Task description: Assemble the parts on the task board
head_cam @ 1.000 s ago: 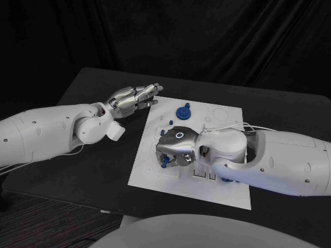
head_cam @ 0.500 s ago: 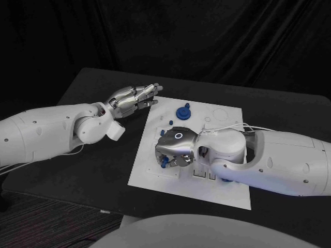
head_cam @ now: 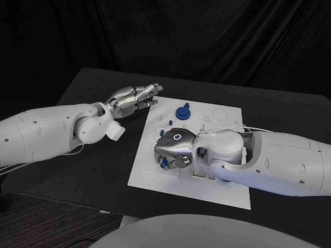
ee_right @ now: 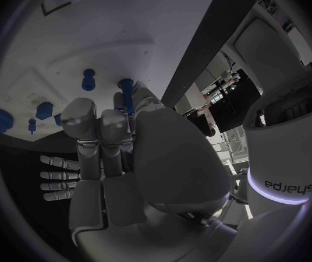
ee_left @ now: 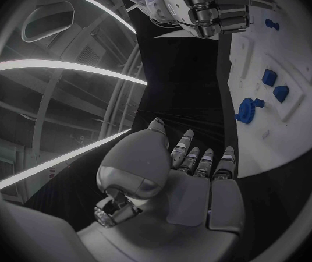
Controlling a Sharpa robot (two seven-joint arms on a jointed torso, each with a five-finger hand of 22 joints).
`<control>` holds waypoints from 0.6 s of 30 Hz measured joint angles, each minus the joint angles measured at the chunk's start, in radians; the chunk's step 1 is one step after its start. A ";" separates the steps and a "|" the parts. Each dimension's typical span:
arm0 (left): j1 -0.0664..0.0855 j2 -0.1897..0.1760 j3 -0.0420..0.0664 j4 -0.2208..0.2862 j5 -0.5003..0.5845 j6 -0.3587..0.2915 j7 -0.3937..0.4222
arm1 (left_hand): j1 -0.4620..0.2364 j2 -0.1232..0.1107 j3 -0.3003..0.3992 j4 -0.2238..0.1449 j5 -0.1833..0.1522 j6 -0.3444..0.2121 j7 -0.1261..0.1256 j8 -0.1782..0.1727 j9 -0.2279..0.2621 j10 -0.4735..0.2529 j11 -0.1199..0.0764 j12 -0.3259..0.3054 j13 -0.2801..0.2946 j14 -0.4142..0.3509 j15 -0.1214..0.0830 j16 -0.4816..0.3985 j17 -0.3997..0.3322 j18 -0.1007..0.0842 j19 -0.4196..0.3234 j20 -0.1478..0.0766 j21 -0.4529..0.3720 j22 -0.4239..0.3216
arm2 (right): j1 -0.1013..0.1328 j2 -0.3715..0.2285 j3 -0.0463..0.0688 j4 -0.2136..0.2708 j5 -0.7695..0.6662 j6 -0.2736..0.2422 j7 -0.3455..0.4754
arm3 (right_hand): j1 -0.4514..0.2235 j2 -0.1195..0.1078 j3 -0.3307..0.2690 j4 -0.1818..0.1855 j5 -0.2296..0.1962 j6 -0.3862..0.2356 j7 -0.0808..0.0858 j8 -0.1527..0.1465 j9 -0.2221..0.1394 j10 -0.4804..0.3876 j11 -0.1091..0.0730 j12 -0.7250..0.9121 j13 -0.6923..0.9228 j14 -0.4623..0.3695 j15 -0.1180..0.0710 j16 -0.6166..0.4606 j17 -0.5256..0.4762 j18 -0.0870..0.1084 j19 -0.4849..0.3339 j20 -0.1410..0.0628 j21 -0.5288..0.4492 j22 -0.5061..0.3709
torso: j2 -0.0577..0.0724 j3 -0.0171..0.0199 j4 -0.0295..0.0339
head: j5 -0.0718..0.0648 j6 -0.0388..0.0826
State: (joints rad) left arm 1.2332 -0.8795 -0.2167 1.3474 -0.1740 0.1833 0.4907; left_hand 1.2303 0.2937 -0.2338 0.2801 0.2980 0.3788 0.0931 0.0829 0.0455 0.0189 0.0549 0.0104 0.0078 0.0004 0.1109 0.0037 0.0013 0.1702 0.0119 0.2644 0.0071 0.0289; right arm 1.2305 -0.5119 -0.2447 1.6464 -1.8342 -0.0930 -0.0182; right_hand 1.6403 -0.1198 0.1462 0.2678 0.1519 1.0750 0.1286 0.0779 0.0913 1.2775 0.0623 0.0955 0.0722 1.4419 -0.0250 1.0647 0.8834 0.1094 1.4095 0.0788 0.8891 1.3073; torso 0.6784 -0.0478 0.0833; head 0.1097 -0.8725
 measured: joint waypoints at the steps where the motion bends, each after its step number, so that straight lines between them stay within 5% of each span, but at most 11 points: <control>1: 0.000 0.000 0.000 0.000 0.000 0.001 0.000 | 0.000 0.000 0.000 0.000 0.000 0.000 0.000 0.000 0.000 0.000 0.000 0.000 0.000 0.000 0.000 0.000 0.000 0.000 0.000 0.000 0.000 0.000 | -0.001 0.000 0.000 0.000 0.000 0.000 0.000 | -0.005 -0.005 -0.001 0.004 0.000 -0.004 0.003 -0.004 -0.001 -0.004 -0.004 0.000 0.000 0.000 0.000 0.000 -0.001 0.000 -0.005 -0.001 -0.005 0.000 | 0.000 0.0000 0.0000 | 0.000 0.000; 8: 0.000 0.001 0.000 -0.003 0.000 0.003 -0.001 | 0.000 0.000 0.000 0.000 0.000 0.000 0.000 0.000 0.000 0.000 0.000 0.000 0.000 0.000 0.000 0.000 0.000 0.000 0.000 0.000 0.000 0.000 | -0.005 -0.001 0.000 0.000 0.000 0.003 -0.003 | -0.041 -0.015 -0.010 0.018 -0.029 -0.053 0.005 -0.009 -0.018 -0.096 0.014 -0.027 -0.005 -0.030 0.022 -0.026 -0.034 0.000 -0.036 0.015 -0.069 0.000 | 0.000 -0.0002 -0.0001 | 0.000 0.000; 11: 0.000 0.001 0.000 -0.004 0.000 0.005 -0.001 | 0.000 0.000 0.000 0.000 0.000 0.004 0.004 0.004 0.000 0.000 0.000 0.000 0.000 -0.003 0.003 0.000 0.000 0.000 0.000 0.000 0.000 0.000 | -0.007 -0.002 -0.001 0.000 0.000 0.003 -0.003 | -0.060 -0.019 -0.026 0.010 -0.051 -0.105 0.010 -0.009 -0.026 -0.168 0.025 -0.027 -0.006 -0.043 0.015 -0.031 -0.042 0.000 -0.042 0.015 -0.089 0.001 | 0.000 -0.0002 0.0000 | -0.003 0.000; 18: -0.001 0.001 0.000 -0.006 0.000 0.008 -0.002 | 0.000 0.000 0.000 0.000 0.000 0.004 0.004 0.004 0.001 0.000 0.000 0.000 0.000 -0.004 0.004 0.000 0.000 0.000 0.000 0.000 0.000 0.000 | -0.007 -0.012 -0.001 0.001 0.000 0.000 -0.004 | -0.118 -0.044 -0.078 0.022 -0.099 -0.205 -0.023 -0.011 -0.027 -0.280 0.039 -0.027 -0.007 -0.055 0.017 -0.036 -0.057 0.000 -0.053 0.018 -0.111 0.001 | 0.000 0.0001 0.0003 | -0.005 0.000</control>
State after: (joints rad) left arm 1.2325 -0.8781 -0.2167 1.3414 -0.1740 0.1912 0.4882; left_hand 1.2303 0.2937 -0.2339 0.2800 0.2980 0.3824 0.0967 0.0871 0.0466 0.0189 0.0549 0.0104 0.0078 -0.0032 0.1146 0.0037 0.0016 0.1702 0.0118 0.2644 0.0070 0.0287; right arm 1.2235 -0.5243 -0.2459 1.6473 -1.8345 -0.0931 -0.0218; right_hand 1.5225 -0.1639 0.0684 0.2895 0.0533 0.8702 0.1058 0.0664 0.0641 0.9975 0.1016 0.0687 0.0651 1.3871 -0.0081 1.0288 0.8267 0.1094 1.3560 0.0967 0.7779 1.3080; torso 0.6783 -0.0477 0.0836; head 0.1048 -0.8725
